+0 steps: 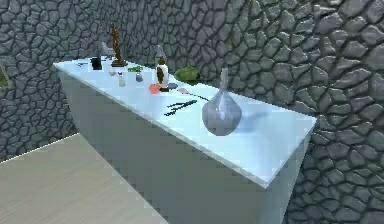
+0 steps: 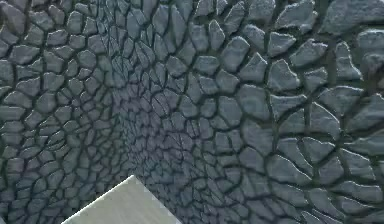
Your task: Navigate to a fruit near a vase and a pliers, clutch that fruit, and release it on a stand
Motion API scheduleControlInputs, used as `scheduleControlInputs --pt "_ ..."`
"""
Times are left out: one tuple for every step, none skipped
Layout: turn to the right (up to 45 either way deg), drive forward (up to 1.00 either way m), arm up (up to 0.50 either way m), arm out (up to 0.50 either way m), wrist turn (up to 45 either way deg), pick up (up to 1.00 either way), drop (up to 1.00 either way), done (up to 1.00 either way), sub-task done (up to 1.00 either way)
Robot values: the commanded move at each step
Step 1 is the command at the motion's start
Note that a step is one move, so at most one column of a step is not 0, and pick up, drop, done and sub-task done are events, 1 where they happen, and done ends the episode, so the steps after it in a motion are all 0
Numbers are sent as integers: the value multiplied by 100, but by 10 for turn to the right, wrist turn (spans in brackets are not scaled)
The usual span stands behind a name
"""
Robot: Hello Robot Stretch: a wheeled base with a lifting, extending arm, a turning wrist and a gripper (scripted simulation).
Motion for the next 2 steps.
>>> scheduleControlInputs --pt "-450 0 0 0 0 0 0 0 0" --pt "0 45 0 0 0 0 0 0 0"
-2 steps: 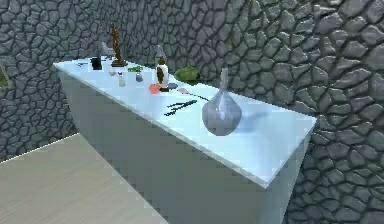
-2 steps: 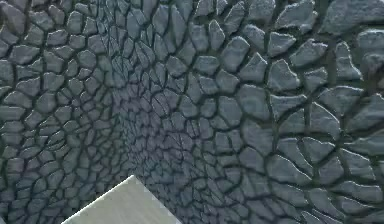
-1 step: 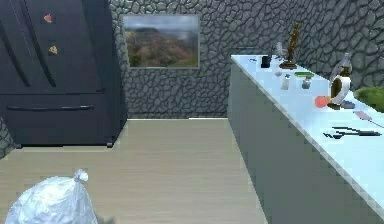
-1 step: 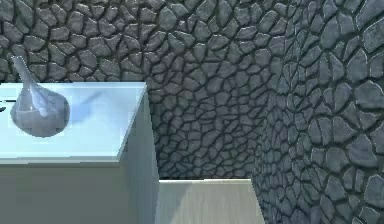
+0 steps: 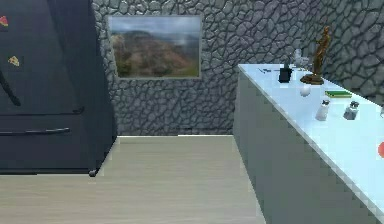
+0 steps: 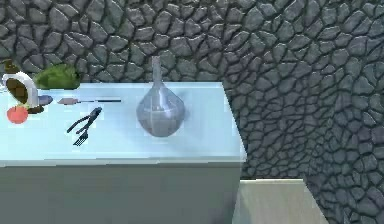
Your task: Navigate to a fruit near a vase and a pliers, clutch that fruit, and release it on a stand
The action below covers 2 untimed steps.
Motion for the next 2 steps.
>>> scheduleControlInputs --pt "450 0 0 0 0 0 0 0 0" --pt "420 0 0 0 0 0 0 0 0"
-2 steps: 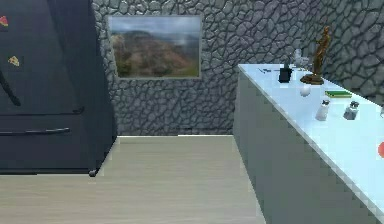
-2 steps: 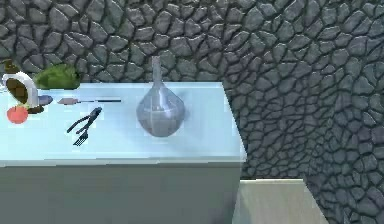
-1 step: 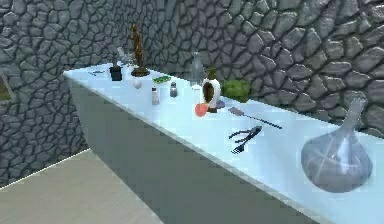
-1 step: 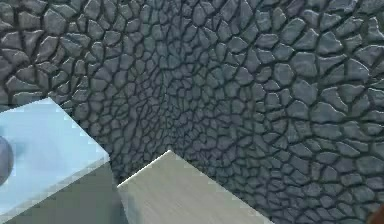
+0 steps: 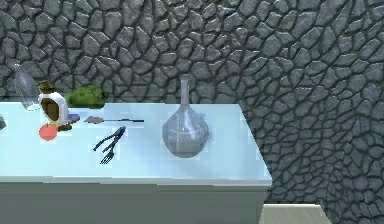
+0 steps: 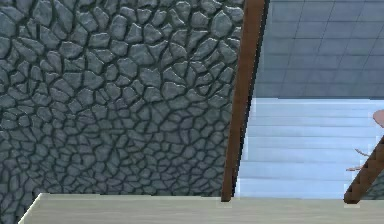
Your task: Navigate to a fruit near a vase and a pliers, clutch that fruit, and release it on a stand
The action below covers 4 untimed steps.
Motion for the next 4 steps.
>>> scheduleControlInputs --pt "0 10 0 0 0 0 0 0 0" --pt "-450 0 0 0 0 0 0 0 0" --pt "-450 0 0 0 0 0 0 0 0" --pt "-360 0 0 0 0 0 0 0 0"
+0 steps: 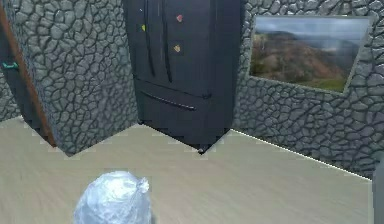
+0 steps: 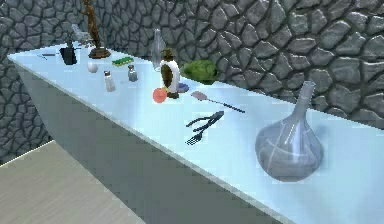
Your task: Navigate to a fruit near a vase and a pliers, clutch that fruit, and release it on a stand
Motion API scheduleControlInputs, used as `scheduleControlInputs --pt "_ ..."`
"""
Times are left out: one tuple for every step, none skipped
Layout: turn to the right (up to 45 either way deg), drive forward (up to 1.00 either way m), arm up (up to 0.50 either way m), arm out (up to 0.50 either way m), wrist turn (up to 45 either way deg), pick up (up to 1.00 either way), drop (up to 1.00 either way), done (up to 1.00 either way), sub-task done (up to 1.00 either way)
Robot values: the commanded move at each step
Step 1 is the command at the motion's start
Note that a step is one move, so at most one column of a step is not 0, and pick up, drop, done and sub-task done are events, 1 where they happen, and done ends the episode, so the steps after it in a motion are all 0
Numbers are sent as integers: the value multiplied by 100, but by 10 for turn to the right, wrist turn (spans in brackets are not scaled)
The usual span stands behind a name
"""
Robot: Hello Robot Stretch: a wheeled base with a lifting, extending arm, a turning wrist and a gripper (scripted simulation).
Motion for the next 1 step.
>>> scheduleControlInputs --pt "-60 0 0 0 0 0 0 0 0"
